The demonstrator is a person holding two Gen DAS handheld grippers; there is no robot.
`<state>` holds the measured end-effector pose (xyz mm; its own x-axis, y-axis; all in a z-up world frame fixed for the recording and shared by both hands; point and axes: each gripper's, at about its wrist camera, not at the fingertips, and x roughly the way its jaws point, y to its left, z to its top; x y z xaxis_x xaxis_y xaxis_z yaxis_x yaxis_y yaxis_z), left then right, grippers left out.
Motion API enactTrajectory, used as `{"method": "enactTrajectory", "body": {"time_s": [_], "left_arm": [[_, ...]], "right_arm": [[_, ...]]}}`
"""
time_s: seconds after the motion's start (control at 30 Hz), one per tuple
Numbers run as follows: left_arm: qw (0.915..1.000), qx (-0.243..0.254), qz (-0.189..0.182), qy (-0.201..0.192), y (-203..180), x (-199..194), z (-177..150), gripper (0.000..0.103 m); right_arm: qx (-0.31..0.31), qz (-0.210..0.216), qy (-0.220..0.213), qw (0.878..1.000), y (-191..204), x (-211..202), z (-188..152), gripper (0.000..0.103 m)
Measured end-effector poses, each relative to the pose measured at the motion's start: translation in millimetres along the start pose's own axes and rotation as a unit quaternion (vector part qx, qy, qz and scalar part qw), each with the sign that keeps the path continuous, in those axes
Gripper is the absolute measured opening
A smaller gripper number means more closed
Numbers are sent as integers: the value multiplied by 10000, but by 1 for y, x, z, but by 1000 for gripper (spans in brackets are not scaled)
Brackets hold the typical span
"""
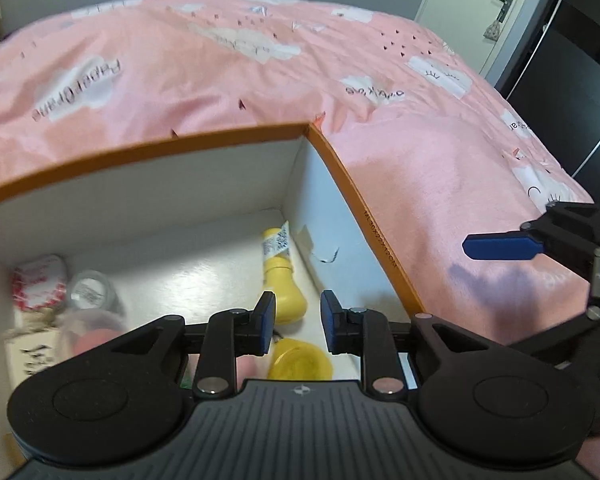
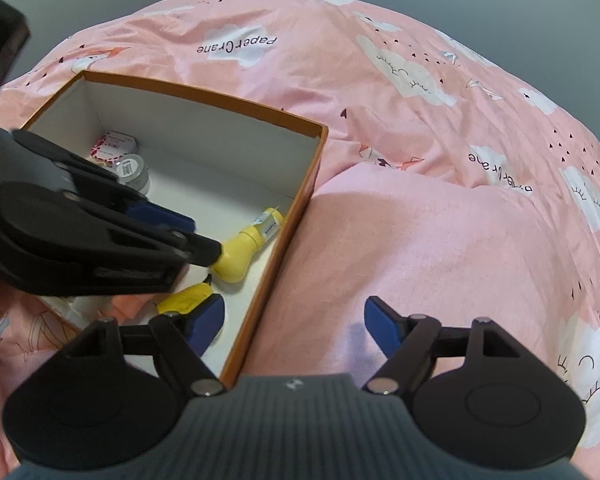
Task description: Organize rigid objects
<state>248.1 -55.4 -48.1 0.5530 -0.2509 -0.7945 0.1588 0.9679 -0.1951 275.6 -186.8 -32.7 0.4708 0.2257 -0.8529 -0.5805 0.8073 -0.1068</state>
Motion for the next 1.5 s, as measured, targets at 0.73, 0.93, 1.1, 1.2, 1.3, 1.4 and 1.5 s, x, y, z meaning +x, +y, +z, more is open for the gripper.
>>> {"method": "enactTrajectory", "body": {"time_s": [0.73, 0.93, 1.1, 1.2, 1.3, 1.4, 1.5], "left_arm": [[9751, -245, 1510, -1605, -1, -162, -105, 27], [9608, -446, 1875, -1992, -5, -179, -129, 30], [9548, -511, 1957, -2180, -3, -190, -145, 46], [9575, -361, 2066, -1981, -2, -186, -150, 61], [9589, -416, 2147, -1806, 3, -179, -150, 73], [9617, -541, 2086, -1693, 8, -174, -152, 75], [9632, -613, 2101, -1559, 11, -168, -154, 86]], "right_arm": [[699, 38, -1355, 9883, 77, -112, -31, 80], [1337, -301, -1787, 9743, 96, -141, -64, 81], [1488, -709, -2086, 9640, 111, -153, -84, 88], [1464, -837, -2216, 9604, 119, -154, -91, 89], [1594, -703, -2165, 9606, 118, -150, -96, 91], [1618, -688, -1989, 9641, 119, -142, -100, 92], [1608, -678, -1795, 9682, 120, -131, -102, 93]]}}
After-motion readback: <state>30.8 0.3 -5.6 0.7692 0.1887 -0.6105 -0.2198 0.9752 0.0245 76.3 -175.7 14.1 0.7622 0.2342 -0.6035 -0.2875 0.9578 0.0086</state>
